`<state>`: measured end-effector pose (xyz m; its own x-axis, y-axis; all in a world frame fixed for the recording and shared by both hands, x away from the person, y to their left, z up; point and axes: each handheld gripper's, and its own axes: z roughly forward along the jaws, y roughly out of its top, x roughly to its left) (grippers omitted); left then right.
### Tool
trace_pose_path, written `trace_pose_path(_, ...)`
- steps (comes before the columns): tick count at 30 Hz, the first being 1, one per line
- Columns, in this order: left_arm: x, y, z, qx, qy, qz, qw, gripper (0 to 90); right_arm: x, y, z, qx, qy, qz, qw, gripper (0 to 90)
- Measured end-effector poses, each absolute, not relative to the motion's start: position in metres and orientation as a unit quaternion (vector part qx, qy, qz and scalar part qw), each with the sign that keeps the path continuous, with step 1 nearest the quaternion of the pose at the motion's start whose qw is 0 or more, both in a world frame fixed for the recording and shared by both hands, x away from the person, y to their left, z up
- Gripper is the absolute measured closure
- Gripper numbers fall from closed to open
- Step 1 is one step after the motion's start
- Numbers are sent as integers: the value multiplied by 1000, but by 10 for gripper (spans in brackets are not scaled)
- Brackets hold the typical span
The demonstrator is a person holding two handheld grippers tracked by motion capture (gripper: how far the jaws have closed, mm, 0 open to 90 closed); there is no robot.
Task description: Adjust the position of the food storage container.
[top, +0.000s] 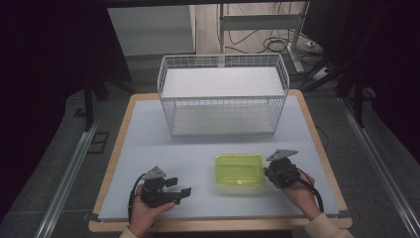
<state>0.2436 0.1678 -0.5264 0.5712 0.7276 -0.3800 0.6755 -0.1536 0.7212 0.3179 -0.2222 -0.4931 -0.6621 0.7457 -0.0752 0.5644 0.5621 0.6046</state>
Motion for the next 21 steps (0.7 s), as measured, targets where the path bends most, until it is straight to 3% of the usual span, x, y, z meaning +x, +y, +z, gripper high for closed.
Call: trace_pose_path(21, 244, 169, -527, 759, 462, 28, 457, 259, 328, -185, -503, 352, 882, 278, 145, 899)
